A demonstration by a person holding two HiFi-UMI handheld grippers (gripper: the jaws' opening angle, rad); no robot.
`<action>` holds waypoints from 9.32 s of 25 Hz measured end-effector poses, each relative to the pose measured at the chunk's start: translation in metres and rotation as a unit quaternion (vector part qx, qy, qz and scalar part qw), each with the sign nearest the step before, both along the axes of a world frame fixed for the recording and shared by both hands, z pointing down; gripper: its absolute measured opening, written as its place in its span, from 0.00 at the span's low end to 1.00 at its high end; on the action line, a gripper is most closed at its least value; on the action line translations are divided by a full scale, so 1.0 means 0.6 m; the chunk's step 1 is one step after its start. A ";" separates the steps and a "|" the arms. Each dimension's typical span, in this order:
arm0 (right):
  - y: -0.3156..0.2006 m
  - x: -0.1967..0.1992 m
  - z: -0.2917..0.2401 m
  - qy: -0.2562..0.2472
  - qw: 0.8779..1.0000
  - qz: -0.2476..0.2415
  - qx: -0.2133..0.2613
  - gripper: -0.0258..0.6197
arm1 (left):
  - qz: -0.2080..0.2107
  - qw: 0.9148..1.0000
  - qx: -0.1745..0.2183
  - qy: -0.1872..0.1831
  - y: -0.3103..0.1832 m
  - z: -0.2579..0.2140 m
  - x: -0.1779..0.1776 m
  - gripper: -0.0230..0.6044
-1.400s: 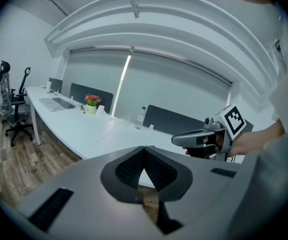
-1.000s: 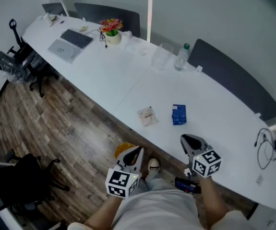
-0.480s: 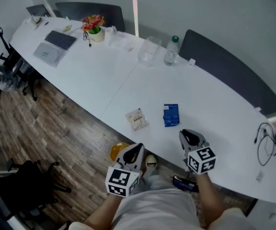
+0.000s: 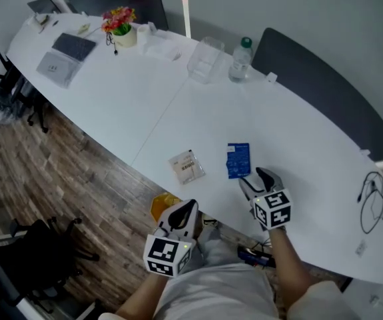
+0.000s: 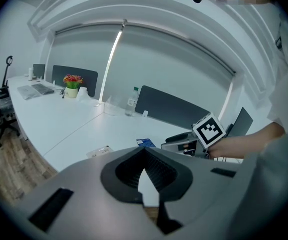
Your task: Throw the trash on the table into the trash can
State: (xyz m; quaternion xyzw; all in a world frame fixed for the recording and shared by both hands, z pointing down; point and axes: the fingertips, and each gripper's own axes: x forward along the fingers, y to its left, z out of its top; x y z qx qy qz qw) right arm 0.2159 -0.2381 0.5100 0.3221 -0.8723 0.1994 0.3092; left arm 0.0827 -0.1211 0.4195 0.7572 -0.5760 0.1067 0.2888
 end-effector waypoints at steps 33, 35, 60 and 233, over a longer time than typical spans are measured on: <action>-0.034 -0.026 0.116 0.120 0.991 -0.036 -0.035 0.57 | -0.036 0.998 -0.046 0.002 0.001 0.057 -0.038 0.04; -0.034 -0.025 0.114 0.121 0.991 -0.035 -0.034 0.52 | -0.035 0.998 -0.047 0.003 0.004 0.058 -0.035 0.04; -0.026 -0.037 0.037 0.084 0.996 -0.030 0.002 0.28 | -0.057 0.998 -0.020 0.002 0.030 0.022 -0.056 0.04; 0.411 -0.441 -0.242 -0.135 0.929 -0.342 -0.034 0.10 | -0.308 0.951 0.014 -0.017 0.401 -0.095 -0.320 0.04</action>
